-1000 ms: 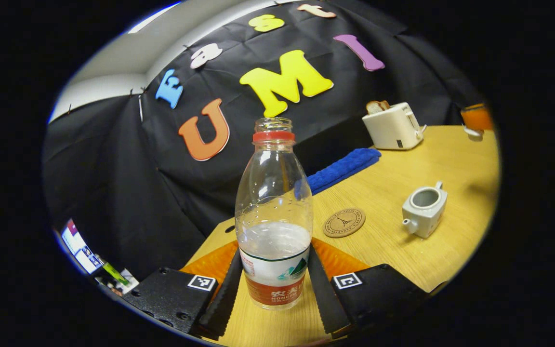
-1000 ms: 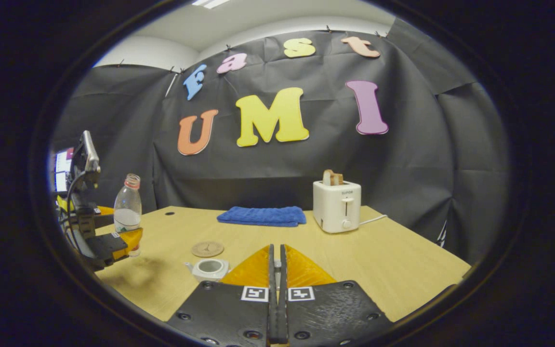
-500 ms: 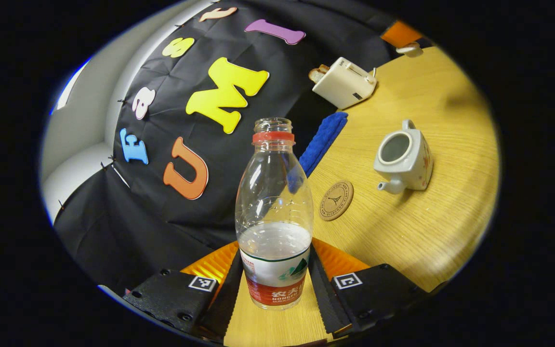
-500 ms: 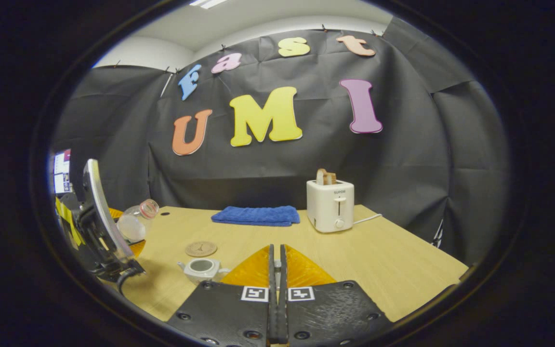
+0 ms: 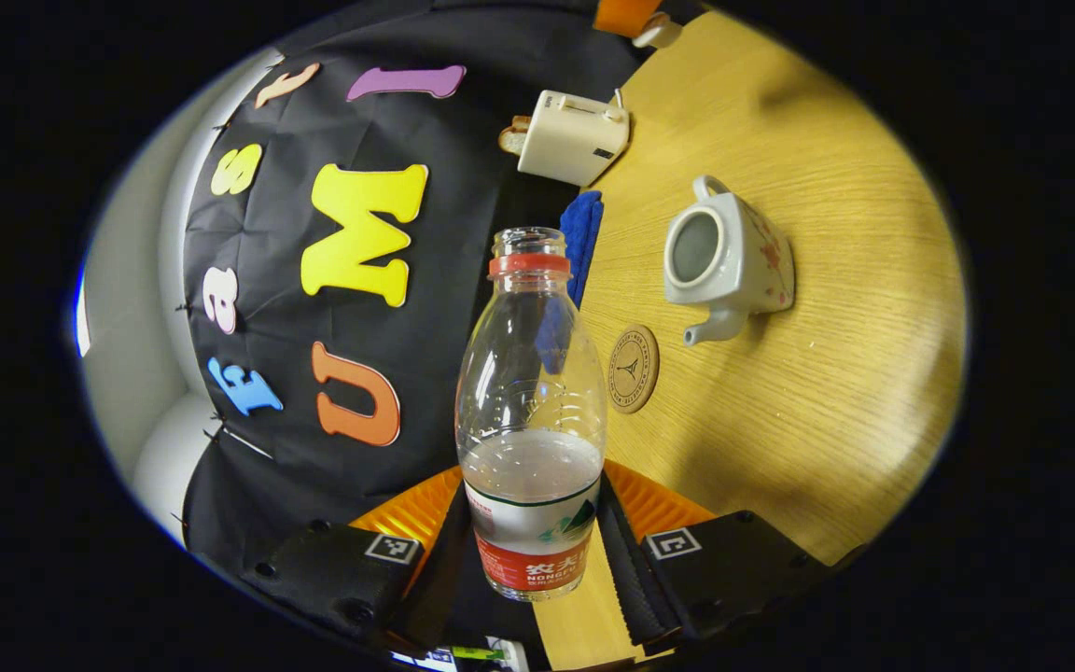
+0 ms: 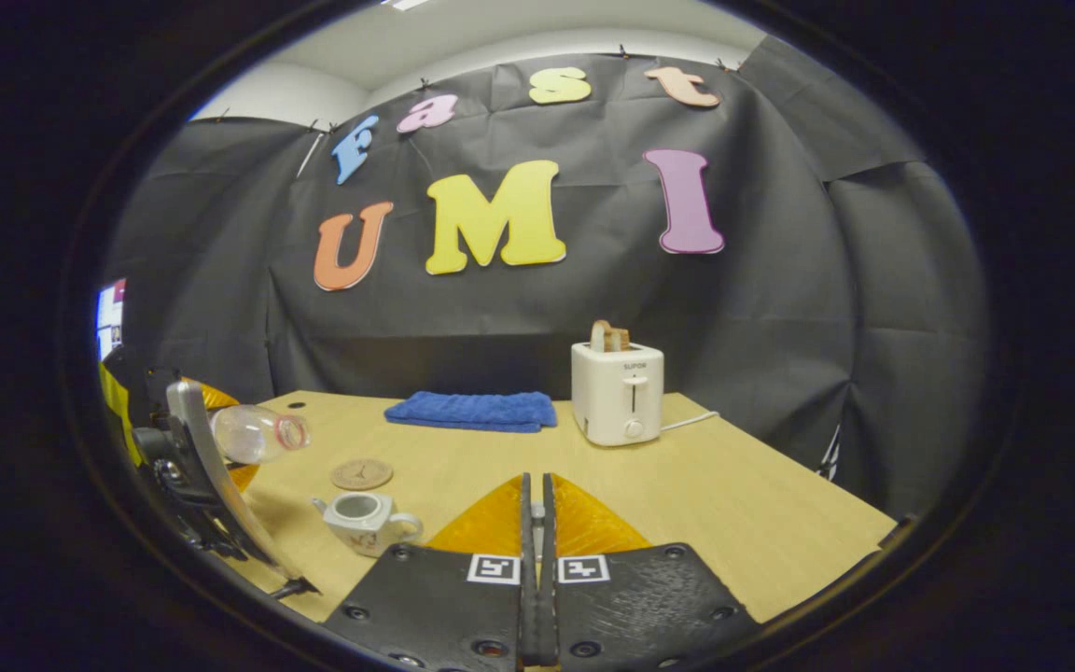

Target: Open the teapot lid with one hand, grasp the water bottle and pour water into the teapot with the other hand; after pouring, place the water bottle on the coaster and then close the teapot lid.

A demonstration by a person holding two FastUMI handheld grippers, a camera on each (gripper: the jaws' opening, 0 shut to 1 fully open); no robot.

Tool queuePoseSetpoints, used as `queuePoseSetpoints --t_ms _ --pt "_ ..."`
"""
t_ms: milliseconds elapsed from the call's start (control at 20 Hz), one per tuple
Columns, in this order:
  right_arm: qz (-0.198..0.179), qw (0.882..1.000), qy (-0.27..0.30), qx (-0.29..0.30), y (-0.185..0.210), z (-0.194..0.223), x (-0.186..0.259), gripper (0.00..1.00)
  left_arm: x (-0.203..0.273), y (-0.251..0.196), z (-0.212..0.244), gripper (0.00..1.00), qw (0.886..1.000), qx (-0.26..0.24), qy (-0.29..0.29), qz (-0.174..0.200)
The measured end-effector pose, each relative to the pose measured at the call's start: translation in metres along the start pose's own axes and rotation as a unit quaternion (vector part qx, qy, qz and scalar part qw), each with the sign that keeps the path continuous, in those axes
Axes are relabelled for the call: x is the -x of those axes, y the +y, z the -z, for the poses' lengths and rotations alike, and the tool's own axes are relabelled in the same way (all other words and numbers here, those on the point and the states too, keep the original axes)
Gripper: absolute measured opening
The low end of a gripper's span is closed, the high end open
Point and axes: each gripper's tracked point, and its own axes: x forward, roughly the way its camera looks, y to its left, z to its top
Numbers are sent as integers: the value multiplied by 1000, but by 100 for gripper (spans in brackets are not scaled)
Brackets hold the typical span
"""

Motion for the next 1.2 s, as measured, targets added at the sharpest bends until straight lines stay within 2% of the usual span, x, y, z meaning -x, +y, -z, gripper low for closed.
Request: queuePoseSetpoints --t_ms 150,350,400,450,600,1200 --pt "-2 1000 2 -5 1 0 0 0 0 -7 5 73 999 -41 21 17" --pt "0 1000 3 -6 -3 2 -2 0 -1 5 7 73 992 -118 40 8" --pt "1 1000 4 -6 -4 2 -2 0 -2 7 8 77 990 -132 42 6" --pt "2 1000 3 -7 -5 2 -2 0 -3 7 9 73 989 -143 45 7" --pt "3 1000 2 -10 -7 2 -3 0 -3 10 6 73 983 -177 46 -2" --pt "4 1000 2 -4 -8 3 -4 0 1 25 -5 73 968 -247 41 -23"
